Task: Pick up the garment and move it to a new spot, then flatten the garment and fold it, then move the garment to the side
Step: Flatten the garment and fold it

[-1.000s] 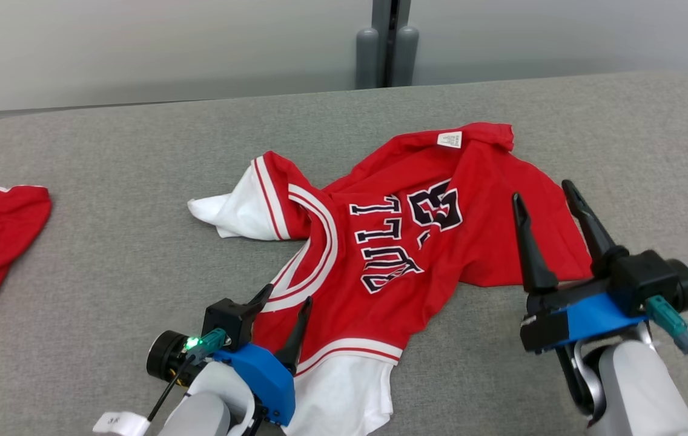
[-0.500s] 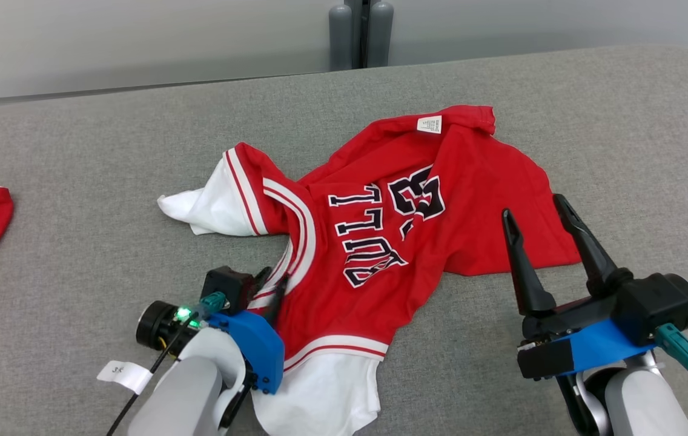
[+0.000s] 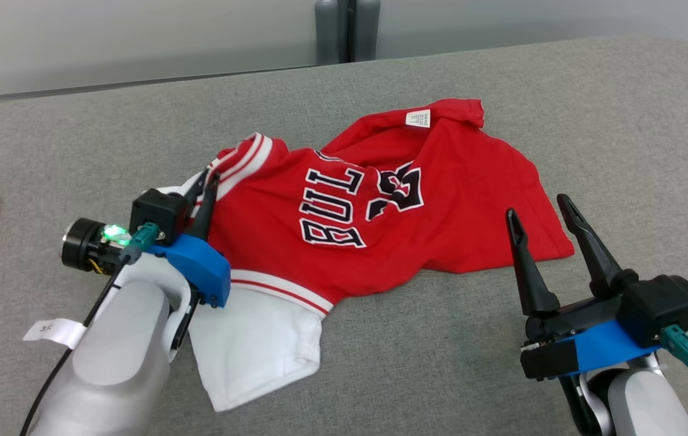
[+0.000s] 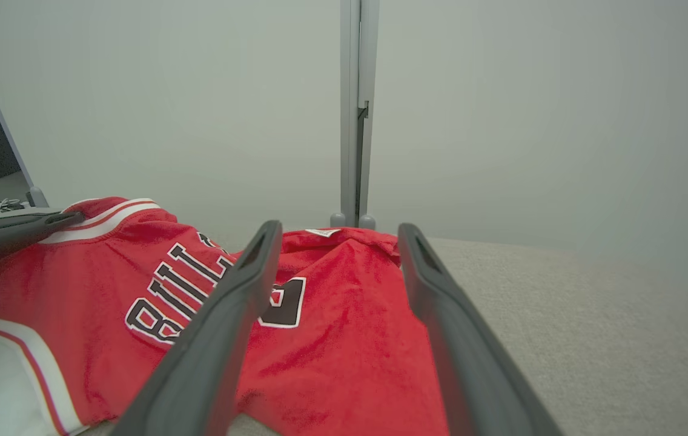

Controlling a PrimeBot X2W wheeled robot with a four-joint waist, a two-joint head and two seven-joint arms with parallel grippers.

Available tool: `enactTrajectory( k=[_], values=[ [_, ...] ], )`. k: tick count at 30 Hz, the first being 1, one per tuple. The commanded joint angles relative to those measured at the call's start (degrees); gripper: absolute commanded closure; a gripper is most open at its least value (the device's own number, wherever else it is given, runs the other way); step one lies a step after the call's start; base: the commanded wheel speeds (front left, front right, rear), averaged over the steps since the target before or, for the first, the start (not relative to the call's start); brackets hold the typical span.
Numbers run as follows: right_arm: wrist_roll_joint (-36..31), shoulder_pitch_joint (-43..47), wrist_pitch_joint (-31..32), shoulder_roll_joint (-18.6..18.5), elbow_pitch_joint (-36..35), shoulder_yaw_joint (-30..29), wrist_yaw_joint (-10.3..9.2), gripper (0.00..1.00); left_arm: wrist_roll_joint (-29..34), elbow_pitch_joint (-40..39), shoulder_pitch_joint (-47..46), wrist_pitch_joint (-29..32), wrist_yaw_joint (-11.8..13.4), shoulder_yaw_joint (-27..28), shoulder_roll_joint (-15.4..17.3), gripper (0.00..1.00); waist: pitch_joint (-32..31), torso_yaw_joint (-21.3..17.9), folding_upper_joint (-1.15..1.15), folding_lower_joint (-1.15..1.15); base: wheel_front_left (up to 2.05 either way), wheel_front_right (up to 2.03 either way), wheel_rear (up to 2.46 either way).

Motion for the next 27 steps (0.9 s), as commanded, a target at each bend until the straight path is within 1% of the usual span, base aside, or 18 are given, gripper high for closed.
enactTrajectory(
  k=[1, 2, 3, 4, 5, 11, 17, 21, 27],
  values=[
    [0.64, 0.36, -0.47, -0.02, 0.39, -0.36, 0.00, 0.00, 0.27, 0.17, -1.40, -0.89, 0.36, 0.25, 0.25, 1.00, -0.02, -0.16, 0.00, 0.00, 0.00, 0.00, 0.00],
    [0.65, 0.41, -0.78, -0.02, 0.72, -0.51, 0.00, 0.00, 0.09, 0.44, -1.45, -1.52, 0.43, 0.48, 0.29, 1.00, -0.01, -0.28, 0.00, 0.00, 0.00, 0.00, 0.00],
    [0.77, 0.51, -0.94, -0.02, 1.08, -0.73, 0.00, 0.00, -0.34, 0.61, -1.43, -2.06, 0.34, 0.81, 0.20, 0.73, 0.02, -0.36, 0.00, 0.00, 0.00, 0.00, 0.00],
    [0.87, 0.60, -1.27, -0.02, 1.44, -0.98, 0.00, 0.00, -0.67, 0.68, -1.34, -2.54, 0.19, 1.11, 0.08, 0.20, 0.04, -0.38, 0.00, 0.00, 0.00, 0.00, 0.00],
    [0.94, 0.71, -1.51, -0.01, 1.87, -1.16, 0.00, 0.00, -0.95, 0.65, -1.04, -2.96, 0.12, 1.35, -0.06, 0.00, 0.04, -0.35, 0.00, 0.00, 0.00, 0.00, 0.00],
    [1.26, 0.94, -3.13, -0.02, 4.41, -2.24, 0.00, 0.00, -3.94, -2.16, 2.79, -4.17, -0.47, 3.94, -1.44, 0.00, -0.40, 0.51, 0.00, 0.00, 0.00, 0.00, 0.00],
    [0.71, 0.97, -4.21, -0.01, 6.51, -3.71, 0.00, 0.00, -5.33, -12.44, 10.16, -4.21, -0.17, 9.21, -2.51, 0.00, -1.78, 2.38, 0.00, 0.00, 0.00, 0.00, 0.00],
    [0.96, 1.35, -4.69, -0.01, 8.09, -4.14, 0.00, 0.00, -6.25, -18.63, 16.48, -4.21, 0.10, 13.17, -3.98, 0.00, -3.36, 3.64, 0.00, 0.00, 0.00, 0.00, 0.00],
    [1.19, 1.75, -5.18, -0.02, 11.25, -4.09, 0.00, 0.00, -6.64, -23.41, 25.10, -4.22, 0.34, 17.07, -5.85, 0.00, -5.78, 4.93, 0.00, 0.00, 0.00, 0.00, 0.00]
  ],
)
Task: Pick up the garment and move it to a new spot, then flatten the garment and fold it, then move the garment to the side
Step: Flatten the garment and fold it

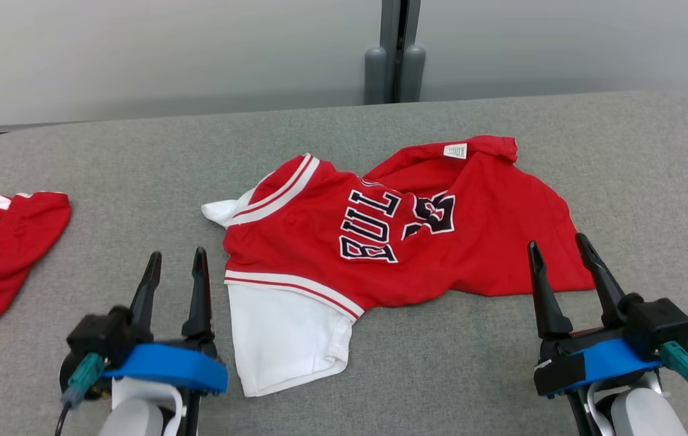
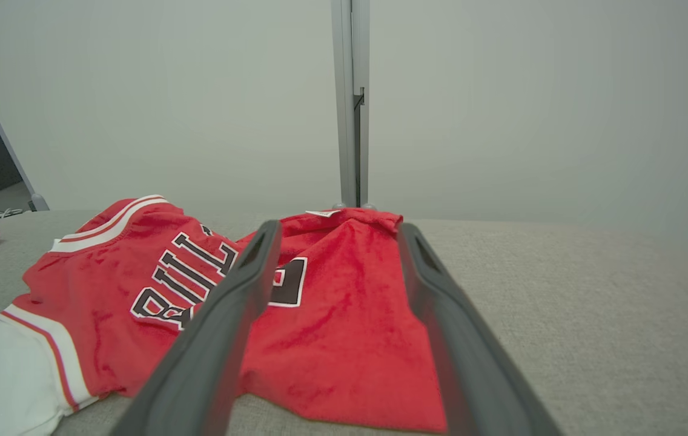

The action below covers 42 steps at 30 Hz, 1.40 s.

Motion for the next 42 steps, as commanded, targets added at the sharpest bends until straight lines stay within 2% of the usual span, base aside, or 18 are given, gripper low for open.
enactTrajectory(
  k=[1, 9, 18, 42],
  values=[
    [0.05, 0.97, -0.31, -0.02, 0.61, 0.04, 0.00, 0.00, -0.06, -0.85, 1.42, -0.26, 0.30, 0.76, -0.43, 0.00, -0.46, 0.15, 0.00, 0.00, 0.00, 0.00, 0.00],
    [1.43, 1.38, -0.78, -0.03, 5.99, 0.62, 0.00, 0.00, -0.41, -3.33, 7.84, -0.26, 1.58, 3.00, -1.84, 0.00, -2.29, 0.78, 0.00, 0.00, 0.00, 0.00, 0.00],
    [2.70, 0.60, -1.18, -0.03, 10.16, 1.80, 0.00, 0.00, -0.95, -2.35, 10.62, -0.26, 2.13, 3.20, -1.75, 0.00, -3.63, 0.79, 0.00, 0.00, 0.00, 0.00, 0.00],
    [2.70, -0.73, -1.33, -0.03, 11.03, 1.41, 0.00, 0.00, -0.26, -2.76, 9.83, 0.50, 2.88, 1.26, -0.84, 0.00, -3.13, 0.92, 0.00, 0.00, 0.00, 0.00, 0.00]
  ],
)
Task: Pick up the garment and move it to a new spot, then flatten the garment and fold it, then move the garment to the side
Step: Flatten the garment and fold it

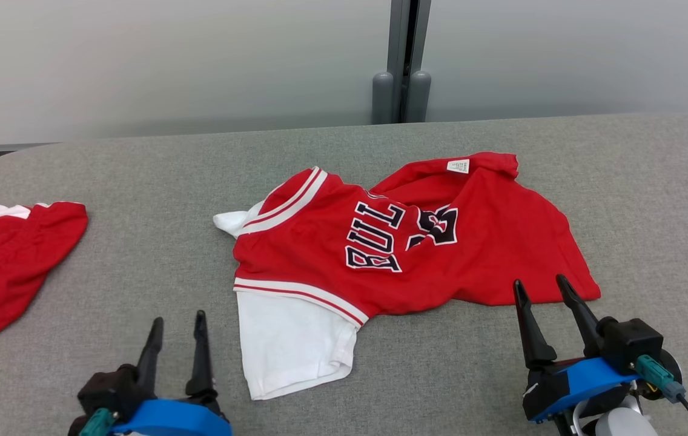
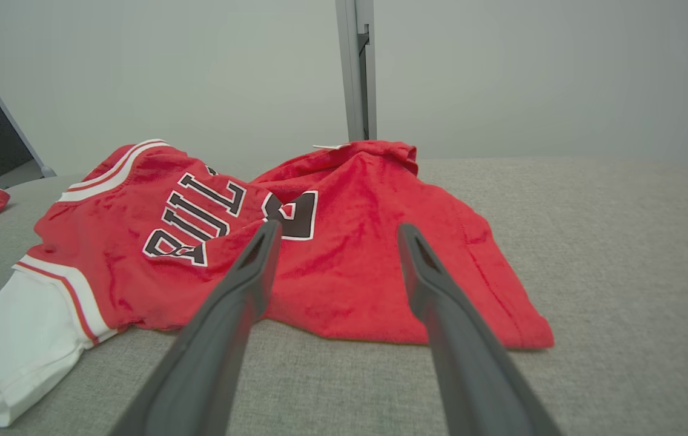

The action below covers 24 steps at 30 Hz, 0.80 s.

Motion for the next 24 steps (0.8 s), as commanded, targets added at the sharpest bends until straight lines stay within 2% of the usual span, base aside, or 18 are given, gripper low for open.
enactTrajectory(
  k=[1, 6, 10, 19, 20, 21, 22, 23, 24],
  values=[
    [0.07, -0.74, -0.30, -0.03, -0.20, -0.10, 0.00, 0.00, 0.50, -0.25, -0.36, 0.47, 0.11, -0.55, 0.26, 0.00, 0.08, 0.00, 0.00, 0.00, 0.00, 0.00, 0.00],
    [-0.01, -1.07, -0.28, -0.03, -0.23, -0.19, 0.00, 0.00, 0.08, 1.38, 0.93, 7.66, -0.75, -4.39, -0.36, 0.00, 0.66, -0.32, 0.00, 0.00, 0.00, 0.00, 0.00],
    [-0.21, -1.28, -0.28, -0.03, -0.31, -0.62, 0.00, 0.00, -0.31, 2.58, 1.48, 14.07, 0.85, -6.26, -0.97, 0.00, 1.09, -0.84, 0.00, 0.00, 0.00, 0.00, 0.00],
    [-1.00, -1.58, -0.27, -0.03, -0.30, -1.88, 0.00, 0.00, 0.08, 2.72, 2.62, 22.81, 4.04, -8.26, -0.88, 0.00, 2.00, -2.16, 0.00, 0.00, 0.00, 0.00, 0.00],
    [-1.02, -1.59, -0.27, -0.03, -0.18, -2.06, 0.00, 0.00, 0.11, 2.58, 2.75, 23.34, 4.06, -8.46, -0.81, 0.14, 2.07, -2.27, 0.00, 0.00, 0.00, 0.00, 0.00],
    [-1.19, -1.62, -0.27, -0.03, -0.10, -2.27, 0.00, 0.00, 0.17, 2.44, 2.82, 23.82, 4.05, -8.74, -0.78, 0.45, 2.16, -2.36, 0.00, 0.00, 0.00, 0.00, 0.00],
    [-1.47, -1.75, -0.27, -0.03, 0.09, -2.61, 0.00, 0.00, 0.35, 2.23, 2.80, 24.20, 3.98, -9.05, -0.68, 0.63, 2.25, -2.40, 0.00, 0.00, 0.00, 0.00, 0.00],
    [-1.75, -1.89, -0.26, -0.04, 0.53, -3.09, 0.00, 0.00, 0.46, 2.00, 2.69, 24.37, 3.90, -9.35, -0.61, 0.69, 2.31, -2.39, 0.00, 0.00, 0.00, 0.00, 0.00],
    [-2.27, -2.10, -0.27, -0.04, 1.08, -3.66, 0.00, 0.00, 0.59, 1.76, 2.51, 24.56, 3.76, -9.73, -0.56, 1.00, 2.35, -2.36, 0.00, 0.00, 0.00, 0.00, 0.00]
  ],
)
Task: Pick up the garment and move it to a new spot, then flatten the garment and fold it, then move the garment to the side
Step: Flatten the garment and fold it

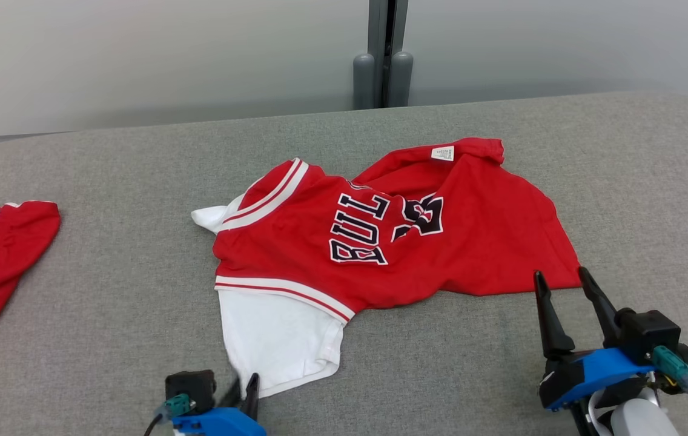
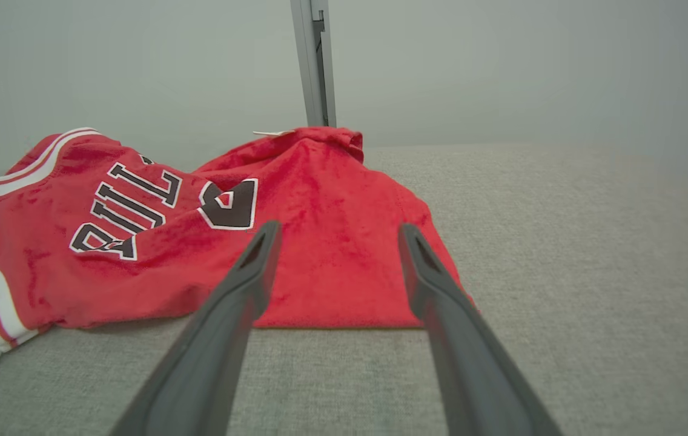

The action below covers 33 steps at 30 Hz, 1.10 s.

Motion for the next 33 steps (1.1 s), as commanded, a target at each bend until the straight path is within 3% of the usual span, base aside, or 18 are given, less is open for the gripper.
enactTrajectory(
  k=[1, 10, 20, 21, 22, 24, 25, 26, 33],
  values=[
    [-0.61, -1.02, 0.03, -0.05, 0.59, -0.83, 0.00, 0.00, 0.32, 0.52, 0.89, 0.97, -0.44, -1.02, 0.01, 1.00, 0.04, 0.08, 0.00, 0.00, 0.00, 0.00, 0.00],
    [-11.45, -9.05, 10.41, -0.05, 11.77, -14.82, 0.00, 0.00, 1.15, -4.29, -1.40, -4.28, 0.03, -0.37, 0.57, 1.00, 0.65, 2.05, 0.00, 0.00, 0.00, 0.00, 0.00],
    [-15.48, -16.42, 18.54, -0.02, 24.85, -20.02, 0.00, 0.02, 1.24, -8.71, -1.61, -7.08, 0.27, -0.03, 1.20, 1.00, 1.65, 3.86, 0.00, 0.00, 0.00, 0.00, 0.00],
    [-14.76, -16.90, 19.02, 0.06, 26.33, -19.46, 0.01, 0.25, 1.16, -9.06, -1.56, -7.23, 0.31, -0.04, 1.18, 1.00, 1.73, 3.93, 0.00, 0.00, 0.00, 0.00, 0.00],
    [-13.64, -17.46, 19.51, 0.13, 27.71, -18.76, 0.01, 0.56, 1.11, -9.32, -1.53, -7.47, 0.30, -0.03, 1.25, 1.00, 1.79, 3.95, 0.00, 0.00, 0.00, 0.00, 0.00],
    [-11.09, -18.54, 19.96, 0.33, 29.93, -17.22, 0.08, 0.73, 1.08, -10.09, -1.68, -8.05, 0.38, 0.15, 1.40, 1.00, 1.90, 3.88, 0.00, 0.00, 0.00, 0.00, 0.00],
    [-10.17, -19.16, 19.55, 0.34, 30.35, -16.64, 0.08, 0.95, 0.96, -10.49, -1.81, -8.31, 0.35, 0.28, 1.41, 1.00, 1.94, 3.79, 0.00, 0.00, 0.00, 0.00, 0.00],
    [-9.07, -19.71, 18.96, 0.31, 30.49, -16.03, 0.08, 1.00, 0.79, -10.90, -2.00, -8.68, 0.32, 0.42, 1.39, 1.00, 1.95, 3.71, 0.00, 0.00, 0.00, 0.00, 0.00],
    [-0.48, -22.81, 14.25, -0.20, 26.98, -9.72, 0.01, 1.00, 0.12, -15.33, -4.49, -11.15, -1.38, 1.79, 2.75, 1.00, 1.13, 2.56, 0.00, 0.00, 0.00, 0.00, 0.00]
  ],
)
